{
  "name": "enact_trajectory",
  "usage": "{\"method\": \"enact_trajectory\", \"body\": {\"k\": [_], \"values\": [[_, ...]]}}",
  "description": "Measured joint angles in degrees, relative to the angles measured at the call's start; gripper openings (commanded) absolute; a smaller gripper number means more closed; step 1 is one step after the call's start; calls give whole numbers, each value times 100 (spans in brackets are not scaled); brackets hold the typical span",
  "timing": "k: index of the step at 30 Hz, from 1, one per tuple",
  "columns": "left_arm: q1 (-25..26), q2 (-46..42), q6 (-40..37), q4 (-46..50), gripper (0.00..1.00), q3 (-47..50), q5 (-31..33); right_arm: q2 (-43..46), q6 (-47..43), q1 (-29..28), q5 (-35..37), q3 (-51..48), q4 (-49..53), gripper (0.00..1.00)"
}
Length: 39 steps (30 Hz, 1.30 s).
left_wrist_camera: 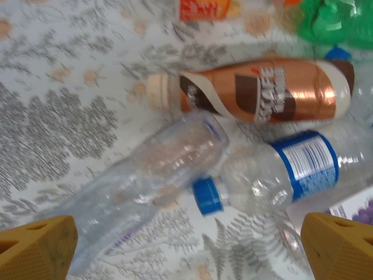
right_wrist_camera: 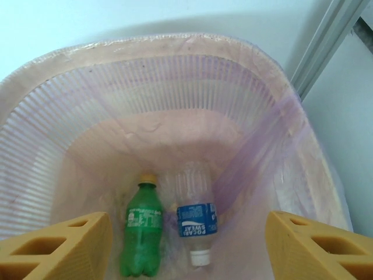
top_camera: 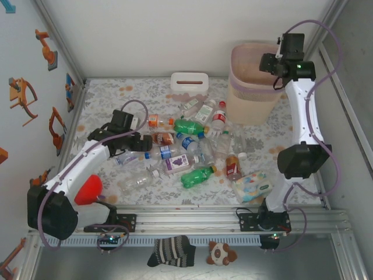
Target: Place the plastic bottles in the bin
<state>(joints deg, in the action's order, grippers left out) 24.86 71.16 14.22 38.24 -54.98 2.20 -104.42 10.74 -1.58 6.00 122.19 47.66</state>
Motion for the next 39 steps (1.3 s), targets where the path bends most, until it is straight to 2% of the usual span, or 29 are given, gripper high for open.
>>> {"method": "enact_trajectory", "body": {"k": [11,15,23,26,32,39], "values": [[1580,520,874,1423,100,-24,678,1392,146,-39,-168,-1469,-212,69],[2072,1139,1071,1867,100,-339,970,1749,151,-39,-170,-1832,-205,69],[2916,2588,970,2538,98,-1108,1773,1845,149,-39,-170,-1923,-203,69],[3093,2859,664,2688,95,-1167,1974,1886,146,-39,-168,-1954,-188,69],[3108,2920,-98,2730,87,-1167,2017,1993,142,-39,-166,-1956,-142,69],[2798,2979,-1012,2481,72,-1132,1576,2114,125,-39,-125,-1987,-90,69]]}}
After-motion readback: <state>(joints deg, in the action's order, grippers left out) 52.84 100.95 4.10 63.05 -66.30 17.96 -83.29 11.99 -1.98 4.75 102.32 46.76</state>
